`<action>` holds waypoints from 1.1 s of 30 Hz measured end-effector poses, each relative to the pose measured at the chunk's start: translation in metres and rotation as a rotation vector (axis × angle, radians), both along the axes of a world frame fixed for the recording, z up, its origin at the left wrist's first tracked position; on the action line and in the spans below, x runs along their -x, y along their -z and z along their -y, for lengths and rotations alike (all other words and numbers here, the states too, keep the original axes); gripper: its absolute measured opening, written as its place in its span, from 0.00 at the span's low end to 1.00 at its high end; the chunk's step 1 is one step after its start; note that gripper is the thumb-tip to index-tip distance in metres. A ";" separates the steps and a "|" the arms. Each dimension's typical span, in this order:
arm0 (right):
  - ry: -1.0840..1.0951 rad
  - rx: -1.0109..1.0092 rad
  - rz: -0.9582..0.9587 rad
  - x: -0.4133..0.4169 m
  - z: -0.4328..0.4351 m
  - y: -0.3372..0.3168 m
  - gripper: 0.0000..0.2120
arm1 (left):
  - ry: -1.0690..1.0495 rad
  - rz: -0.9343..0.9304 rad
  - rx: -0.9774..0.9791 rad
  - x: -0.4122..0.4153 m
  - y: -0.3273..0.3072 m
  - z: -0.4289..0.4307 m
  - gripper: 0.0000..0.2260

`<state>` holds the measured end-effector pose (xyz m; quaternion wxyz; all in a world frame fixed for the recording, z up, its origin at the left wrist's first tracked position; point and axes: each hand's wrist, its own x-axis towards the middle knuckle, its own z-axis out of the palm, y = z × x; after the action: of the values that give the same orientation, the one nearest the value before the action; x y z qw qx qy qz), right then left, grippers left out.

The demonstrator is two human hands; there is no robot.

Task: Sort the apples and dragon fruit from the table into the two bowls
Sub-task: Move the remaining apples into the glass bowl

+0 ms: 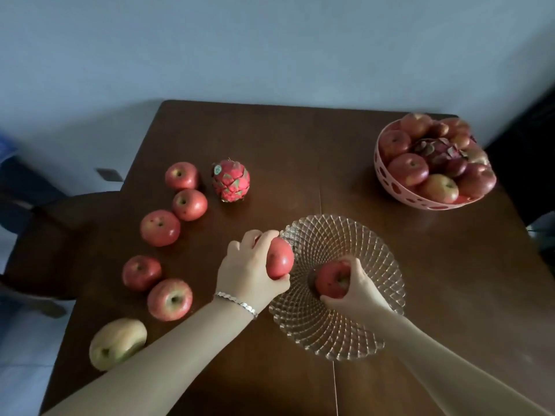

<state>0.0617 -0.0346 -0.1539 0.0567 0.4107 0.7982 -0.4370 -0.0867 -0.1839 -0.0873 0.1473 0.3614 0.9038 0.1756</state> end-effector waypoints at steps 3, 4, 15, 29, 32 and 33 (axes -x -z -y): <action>-0.047 -0.027 -0.077 -0.001 0.001 0.007 0.37 | 0.000 -0.015 0.006 -0.015 -0.001 -0.004 0.32; -0.059 -0.032 -0.084 0.002 0.001 0.008 0.38 | -0.009 -0.013 0.009 -0.016 0.000 -0.004 0.32; -0.014 0.205 -0.367 -0.010 -0.010 -0.042 0.38 | 0.037 0.106 -0.046 -0.046 0.002 -0.020 0.40; 0.489 0.575 -0.281 0.031 -0.068 -0.027 0.29 | -0.518 1.077 -0.002 -0.057 0.049 -0.075 0.30; 0.454 0.565 -0.292 0.046 -0.069 -0.013 0.25 | -0.641 1.182 -0.116 -0.060 0.054 -0.081 0.18; 0.436 0.531 -0.287 0.049 -0.067 -0.011 0.26 | -0.654 1.174 -0.144 -0.061 0.056 -0.081 0.16</action>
<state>0.0126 0.0327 -0.1431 -0.0457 0.4767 0.5505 -0.6838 -0.0262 -0.1025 -0.1434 0.5288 -0.0771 0.7228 0.4382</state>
